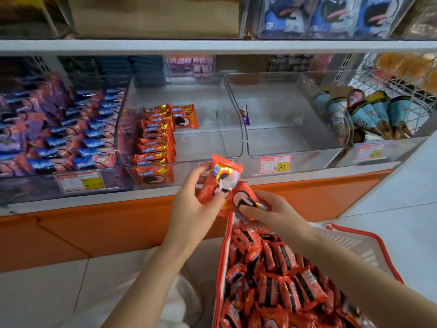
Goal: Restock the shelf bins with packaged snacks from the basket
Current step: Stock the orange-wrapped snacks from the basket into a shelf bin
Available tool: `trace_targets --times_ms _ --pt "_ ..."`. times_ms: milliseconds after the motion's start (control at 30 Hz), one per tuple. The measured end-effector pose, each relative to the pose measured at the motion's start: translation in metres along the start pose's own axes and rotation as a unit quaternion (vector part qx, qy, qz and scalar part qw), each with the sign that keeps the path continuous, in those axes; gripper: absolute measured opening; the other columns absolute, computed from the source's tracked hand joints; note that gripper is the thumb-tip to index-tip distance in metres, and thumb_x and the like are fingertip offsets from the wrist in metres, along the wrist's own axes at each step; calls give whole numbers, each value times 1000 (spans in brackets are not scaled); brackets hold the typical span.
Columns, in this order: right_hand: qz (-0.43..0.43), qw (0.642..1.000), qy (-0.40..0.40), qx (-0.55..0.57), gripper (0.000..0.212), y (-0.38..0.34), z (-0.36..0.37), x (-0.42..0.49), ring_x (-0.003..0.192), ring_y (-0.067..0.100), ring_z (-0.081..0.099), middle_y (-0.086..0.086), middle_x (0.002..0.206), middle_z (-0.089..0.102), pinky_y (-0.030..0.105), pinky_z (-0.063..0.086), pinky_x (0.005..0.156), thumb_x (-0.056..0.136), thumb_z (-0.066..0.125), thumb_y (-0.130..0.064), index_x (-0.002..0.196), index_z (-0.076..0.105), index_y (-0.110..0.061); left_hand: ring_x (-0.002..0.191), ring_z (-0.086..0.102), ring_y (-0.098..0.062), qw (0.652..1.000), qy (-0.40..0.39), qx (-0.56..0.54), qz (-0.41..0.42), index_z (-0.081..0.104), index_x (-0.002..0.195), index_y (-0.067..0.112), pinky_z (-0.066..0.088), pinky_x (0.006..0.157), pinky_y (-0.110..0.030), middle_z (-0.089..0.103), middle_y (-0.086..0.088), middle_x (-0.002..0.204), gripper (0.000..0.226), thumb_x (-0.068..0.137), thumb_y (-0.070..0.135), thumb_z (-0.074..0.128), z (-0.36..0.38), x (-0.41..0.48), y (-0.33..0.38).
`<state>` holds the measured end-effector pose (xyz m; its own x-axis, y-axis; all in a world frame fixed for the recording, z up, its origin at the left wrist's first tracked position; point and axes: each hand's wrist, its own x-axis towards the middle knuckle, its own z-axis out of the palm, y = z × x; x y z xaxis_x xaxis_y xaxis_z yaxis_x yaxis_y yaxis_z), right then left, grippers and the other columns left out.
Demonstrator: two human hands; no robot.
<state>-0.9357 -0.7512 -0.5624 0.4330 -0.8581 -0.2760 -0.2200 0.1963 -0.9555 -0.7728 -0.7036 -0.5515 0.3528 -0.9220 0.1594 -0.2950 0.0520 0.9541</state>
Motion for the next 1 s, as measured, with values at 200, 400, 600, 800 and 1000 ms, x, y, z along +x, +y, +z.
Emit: trace_targets --times_ms 200,400,600,800,1000 --pt "-19 1000 7 2 41 -13 -7 9 93 18 70 1 107 71 30 56 81 81 70 -15 119 54 -15 80 63 3 998 48 -25 -42 61 94 28 45 68 -13 69 14 90 30 76 8 75 -30 17 -1" --pt "-36 999 0 38 38 -40 4 30 88 18 71 5 109 68 24 57 70 82 65 -16 119 54 -15 93 63 0 994 89 -51 -43 58 108 27 50 69 -8 66 14 103 27 84 18 69 -54 33 2" --pt "-47 997 4 -61 38 -74 23 65 89 13 67 5 106 69 18 51 75 84 65 -6 120 57 -16 95 63 -4 993 117 19 11 60 115 18 50 70 -7 67 6 105 30 86 15 67 -83 60 3" --pt "-74 992 72 -70 62 -93 42 118 98 22 62 6 109 61 32 53 82 79 70 -2 129 44 -27 87 58 4 987 151 39 31 56 120 14 43 66 0 63 9 101 33 88 15 64 -112 83 -1" --pt "-42 972 111 -201 37 -97 55 202 101 25 63 11 105 66 40 52 93 70 77 -8 103 58 -10 91 59 -1 985 140 82 66 55 117 15 43 71 -1 62 6 106 29 89 16 64 -124 115 -12"
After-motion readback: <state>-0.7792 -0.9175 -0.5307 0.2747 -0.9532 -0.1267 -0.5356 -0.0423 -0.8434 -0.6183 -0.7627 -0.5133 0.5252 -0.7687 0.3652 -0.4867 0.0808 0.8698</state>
